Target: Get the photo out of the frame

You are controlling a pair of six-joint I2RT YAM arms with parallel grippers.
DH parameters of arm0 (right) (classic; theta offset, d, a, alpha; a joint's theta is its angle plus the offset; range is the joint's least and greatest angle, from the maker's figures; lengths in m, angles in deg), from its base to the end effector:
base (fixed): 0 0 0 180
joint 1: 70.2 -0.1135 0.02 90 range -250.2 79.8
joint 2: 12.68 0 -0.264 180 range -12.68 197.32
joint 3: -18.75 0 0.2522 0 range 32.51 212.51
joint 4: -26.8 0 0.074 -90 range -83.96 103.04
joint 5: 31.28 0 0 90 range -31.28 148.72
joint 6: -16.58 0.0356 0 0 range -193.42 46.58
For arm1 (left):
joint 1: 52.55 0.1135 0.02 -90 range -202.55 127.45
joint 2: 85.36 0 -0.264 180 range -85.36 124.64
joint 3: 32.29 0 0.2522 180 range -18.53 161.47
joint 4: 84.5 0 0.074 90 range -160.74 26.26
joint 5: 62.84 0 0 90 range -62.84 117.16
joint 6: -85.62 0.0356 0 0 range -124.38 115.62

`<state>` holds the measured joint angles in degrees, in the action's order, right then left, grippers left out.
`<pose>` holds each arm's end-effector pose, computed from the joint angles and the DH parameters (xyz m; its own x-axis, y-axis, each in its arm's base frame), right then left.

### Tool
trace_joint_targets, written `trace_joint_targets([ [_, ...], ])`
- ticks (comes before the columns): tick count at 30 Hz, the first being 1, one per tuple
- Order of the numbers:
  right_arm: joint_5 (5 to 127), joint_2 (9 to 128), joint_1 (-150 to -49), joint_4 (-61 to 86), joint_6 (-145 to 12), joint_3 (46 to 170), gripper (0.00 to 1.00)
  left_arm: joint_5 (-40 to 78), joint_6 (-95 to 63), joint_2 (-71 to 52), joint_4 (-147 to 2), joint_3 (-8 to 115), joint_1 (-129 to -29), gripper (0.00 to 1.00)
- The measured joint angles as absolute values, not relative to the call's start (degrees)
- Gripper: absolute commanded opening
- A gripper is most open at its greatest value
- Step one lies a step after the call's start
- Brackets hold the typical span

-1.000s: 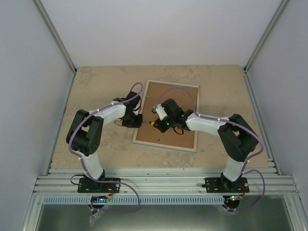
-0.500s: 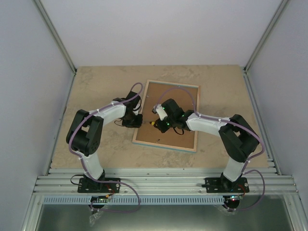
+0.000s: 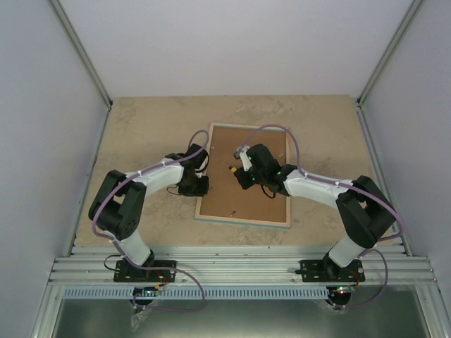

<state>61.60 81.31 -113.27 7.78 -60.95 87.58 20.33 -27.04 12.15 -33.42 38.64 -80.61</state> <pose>0.2510 0.2370 0.1933 -0.6501 -0.3125 -0.6927 -0.5817 0.7911 0.1890 0.2658 -0.1465 0.1556 -0.9841 0.0911 -0.1525 0.1196 0.9746 -0.1895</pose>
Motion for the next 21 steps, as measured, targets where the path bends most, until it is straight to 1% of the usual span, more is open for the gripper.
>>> trace_joint_targets([
  [8, 61.2, 81.3, -113.2, 9.1, -60.3, 87.0, 0.01, 20.3, -31.1, 5.5, -31.4, 32.0, -83.1, 0.21],
  [11, 61.2, 81.2, -113.2, 9.7, -60.3, 86.7, 0.0, 20.1, -31.5, 4.5, -29.9, 31.7, -83.1, 0.29],
  [14, 61.0, 80.8, -113.1, 10.0, -60.2, 86.2, 0.0, 20.3, -31.8, 4.4, -28.6, 33.9, -83.1, 0.42],
  [21, 60.7, 79.6, -113.0, 10.9, -60.1, 85.3, 0.01, 21.5, -30.4, 9.4, -27.8, 46.4, -81.1, 0.53],
])
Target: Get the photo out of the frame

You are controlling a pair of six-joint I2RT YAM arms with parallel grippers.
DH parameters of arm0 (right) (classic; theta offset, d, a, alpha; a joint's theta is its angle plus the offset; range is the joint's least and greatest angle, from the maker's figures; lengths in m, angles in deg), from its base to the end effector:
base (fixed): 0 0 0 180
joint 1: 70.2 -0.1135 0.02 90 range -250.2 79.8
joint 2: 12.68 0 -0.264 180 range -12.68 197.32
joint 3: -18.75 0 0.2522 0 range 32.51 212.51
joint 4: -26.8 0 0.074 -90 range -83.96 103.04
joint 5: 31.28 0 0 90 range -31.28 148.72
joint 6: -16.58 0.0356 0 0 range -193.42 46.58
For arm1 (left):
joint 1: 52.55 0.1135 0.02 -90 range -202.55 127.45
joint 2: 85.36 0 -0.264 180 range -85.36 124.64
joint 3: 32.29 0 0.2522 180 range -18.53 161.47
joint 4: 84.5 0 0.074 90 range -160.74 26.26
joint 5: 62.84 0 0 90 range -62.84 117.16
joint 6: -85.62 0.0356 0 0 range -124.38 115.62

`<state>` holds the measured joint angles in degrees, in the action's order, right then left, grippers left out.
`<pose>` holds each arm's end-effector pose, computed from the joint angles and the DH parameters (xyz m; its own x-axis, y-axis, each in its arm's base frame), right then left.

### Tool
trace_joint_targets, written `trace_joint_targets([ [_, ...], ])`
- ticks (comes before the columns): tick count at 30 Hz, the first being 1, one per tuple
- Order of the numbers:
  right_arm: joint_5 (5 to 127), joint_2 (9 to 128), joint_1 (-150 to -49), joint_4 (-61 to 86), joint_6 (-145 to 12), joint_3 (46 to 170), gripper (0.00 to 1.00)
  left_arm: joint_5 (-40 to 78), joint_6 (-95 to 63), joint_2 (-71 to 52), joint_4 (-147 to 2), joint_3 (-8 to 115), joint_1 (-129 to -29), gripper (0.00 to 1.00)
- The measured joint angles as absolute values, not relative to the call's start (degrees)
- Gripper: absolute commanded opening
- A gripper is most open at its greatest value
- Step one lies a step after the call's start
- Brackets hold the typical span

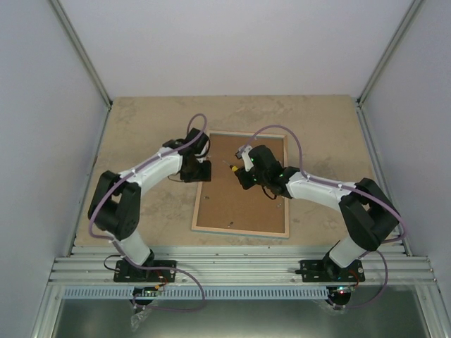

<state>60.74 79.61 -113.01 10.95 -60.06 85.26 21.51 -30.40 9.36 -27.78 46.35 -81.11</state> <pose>0.2482 0.2317 0.1948 -0.6356 -0.2740 -0.7218 -0.5670 0.8002 0.1955 0.2762 -0.1543 0.2022 -0.9739 0.0331 -0.2245 0.0824 0.9733 -0.2142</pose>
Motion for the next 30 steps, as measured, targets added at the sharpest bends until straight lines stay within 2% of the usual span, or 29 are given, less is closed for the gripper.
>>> trace_joint_targets([
  [6, 60.7, 79.6, -113.0, 11.3, -59.9, 85.2, 0.0, 23.0, -28.0, 20.4, -27.2, 56.8, -76.8, 0.56],
  [11, 60.8, 79.6, -112.7, 11.3, -59.8, 85.2, 0.0, 23.4, -26.4, 25.8, -26.0, 61.5, -75.5, 0.54],
  [16, 60.8, 79.6, -112.7, 12.4, -59.8, 84.8, 0.01, 23.2, -25.4, 28.5, -25.6, 63.7, -74.4, 0.45],
  [27, 61.1, 79.7, -112.7, 14.3, -59.8, 84.3, 0.01, 21.4, -24.5, 31.1, -25.4, 64.4, -73.9, 0.36],
  [30, 61.3, 79.8, -112.7, 14.9, -59.8, 84.2, 0.01, 20.8, -24.3, 31.1, -25.6, 64.4, -73.9, 0.28],
])
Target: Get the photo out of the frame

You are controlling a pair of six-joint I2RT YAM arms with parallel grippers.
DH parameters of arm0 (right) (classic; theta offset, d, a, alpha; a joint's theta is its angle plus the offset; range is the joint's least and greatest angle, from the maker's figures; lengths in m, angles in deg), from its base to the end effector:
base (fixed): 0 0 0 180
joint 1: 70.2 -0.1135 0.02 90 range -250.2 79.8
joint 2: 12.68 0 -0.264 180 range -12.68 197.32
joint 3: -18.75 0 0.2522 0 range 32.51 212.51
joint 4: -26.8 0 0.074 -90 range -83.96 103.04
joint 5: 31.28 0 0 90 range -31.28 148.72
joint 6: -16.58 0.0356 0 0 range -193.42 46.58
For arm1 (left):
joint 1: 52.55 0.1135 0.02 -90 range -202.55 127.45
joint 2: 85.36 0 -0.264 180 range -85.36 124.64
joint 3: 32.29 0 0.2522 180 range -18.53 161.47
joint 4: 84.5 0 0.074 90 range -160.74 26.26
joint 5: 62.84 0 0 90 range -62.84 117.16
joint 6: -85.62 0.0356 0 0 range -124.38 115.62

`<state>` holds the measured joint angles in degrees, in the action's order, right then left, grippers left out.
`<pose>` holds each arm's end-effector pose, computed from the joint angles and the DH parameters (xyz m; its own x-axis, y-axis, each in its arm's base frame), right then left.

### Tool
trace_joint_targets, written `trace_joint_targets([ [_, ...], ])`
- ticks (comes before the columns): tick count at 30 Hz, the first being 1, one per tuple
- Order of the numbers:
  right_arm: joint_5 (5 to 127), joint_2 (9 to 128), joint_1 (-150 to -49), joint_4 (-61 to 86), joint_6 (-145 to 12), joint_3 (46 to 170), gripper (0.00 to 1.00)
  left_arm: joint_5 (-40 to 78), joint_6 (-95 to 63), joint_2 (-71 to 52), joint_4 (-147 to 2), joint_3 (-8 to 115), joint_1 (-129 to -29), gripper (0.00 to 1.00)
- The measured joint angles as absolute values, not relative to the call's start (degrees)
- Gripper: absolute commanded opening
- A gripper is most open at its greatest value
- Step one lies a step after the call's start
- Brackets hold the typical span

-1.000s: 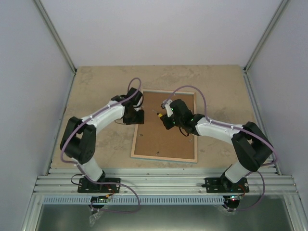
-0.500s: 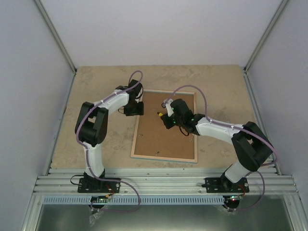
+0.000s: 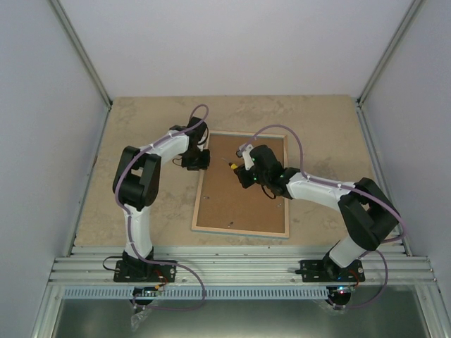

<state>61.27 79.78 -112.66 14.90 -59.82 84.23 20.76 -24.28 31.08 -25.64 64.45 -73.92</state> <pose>0.2508 0.2316 0.1941 -0.6147 -0.2441 -0.7501 -0.5714 0.7933 0.2102 0.3680 -0.1482 0.1577 -0.9885 0.0236 -0.1493 0.0492 0.9842 -0.1702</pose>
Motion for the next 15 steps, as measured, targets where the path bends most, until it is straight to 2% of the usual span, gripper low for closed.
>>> trace_joint_targets([
  [8, 61.9, 81.1, -112.7, 16.6, -59.8, 84.2, 0.0, 19.3, -22.7, 30.8, -26.4, 64.0, -73.9, 0.03],
  [10, 62.2, 81.7, -112.7, 17.1, -59.8, 84.1, 0.0, 19.3, -22.8, 30.3, -27.3, 63.1, -74.0, 0.0],
  [15, 63.3, 83.1, -112.7, 18.4, -59.8, 84.1, 0.0, 19.6, -23.1, 28.0, -28.4, 59.8, -74.9, 0.0],
])
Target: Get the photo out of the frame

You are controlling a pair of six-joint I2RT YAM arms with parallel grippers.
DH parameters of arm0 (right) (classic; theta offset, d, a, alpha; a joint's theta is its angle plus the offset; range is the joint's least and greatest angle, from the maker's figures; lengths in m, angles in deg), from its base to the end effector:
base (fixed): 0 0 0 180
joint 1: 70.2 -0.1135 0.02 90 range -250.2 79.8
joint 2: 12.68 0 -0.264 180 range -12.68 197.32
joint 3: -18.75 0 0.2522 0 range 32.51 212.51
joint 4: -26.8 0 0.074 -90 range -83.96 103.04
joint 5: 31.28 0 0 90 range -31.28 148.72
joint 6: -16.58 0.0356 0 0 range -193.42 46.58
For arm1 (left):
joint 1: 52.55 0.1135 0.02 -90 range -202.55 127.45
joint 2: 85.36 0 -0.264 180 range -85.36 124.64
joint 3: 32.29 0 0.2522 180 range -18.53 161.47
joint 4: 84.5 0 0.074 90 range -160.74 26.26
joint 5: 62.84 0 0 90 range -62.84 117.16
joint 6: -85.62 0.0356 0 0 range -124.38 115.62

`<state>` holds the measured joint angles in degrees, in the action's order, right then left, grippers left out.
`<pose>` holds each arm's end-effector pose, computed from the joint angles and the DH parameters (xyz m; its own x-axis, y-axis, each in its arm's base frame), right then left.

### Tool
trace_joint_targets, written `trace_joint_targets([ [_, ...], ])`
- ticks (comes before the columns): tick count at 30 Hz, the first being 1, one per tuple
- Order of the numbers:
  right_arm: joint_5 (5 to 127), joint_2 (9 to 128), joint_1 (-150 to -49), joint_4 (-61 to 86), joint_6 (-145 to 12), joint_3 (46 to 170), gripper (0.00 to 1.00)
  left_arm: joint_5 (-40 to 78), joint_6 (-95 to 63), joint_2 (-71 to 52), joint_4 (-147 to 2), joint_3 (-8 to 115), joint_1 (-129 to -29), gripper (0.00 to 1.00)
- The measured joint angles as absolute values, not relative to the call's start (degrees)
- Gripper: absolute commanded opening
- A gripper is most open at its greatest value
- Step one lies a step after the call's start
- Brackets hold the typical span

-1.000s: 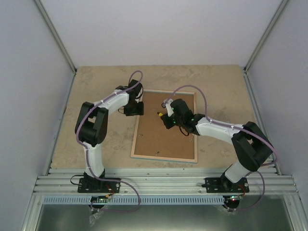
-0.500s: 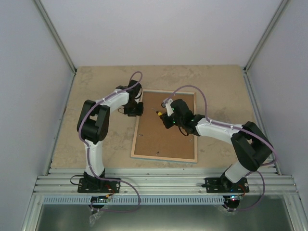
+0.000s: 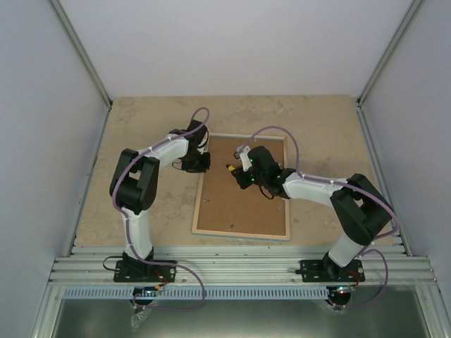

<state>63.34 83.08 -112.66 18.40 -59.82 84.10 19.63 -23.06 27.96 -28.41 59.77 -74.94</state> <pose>0.2558 0.2379 0.1799 -0.6185 -0.2483 -0.7455 -0.5903 0.7730 0.2323 0.3528 -0.1504 0.1578 -0.9841 0.0620 -0.1665 0.0939 0.9770 -0.1913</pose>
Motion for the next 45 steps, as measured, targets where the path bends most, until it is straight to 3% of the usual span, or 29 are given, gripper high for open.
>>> trace_joint_targets([
  [12, 66.5, 87.6, -113.3, 20.7, -60.1, 84.3, 0.0, 19.2, -23.3, 23.1, -29.7, 52.8, -77.7, 0.0],
  [45, 66.8, 94.6, -114.1, 23.7, -58.3, 88.5, 0.0, 19.4, -23.1, 23.0, -30.0, 52.6, -77.7, 0.0],
])
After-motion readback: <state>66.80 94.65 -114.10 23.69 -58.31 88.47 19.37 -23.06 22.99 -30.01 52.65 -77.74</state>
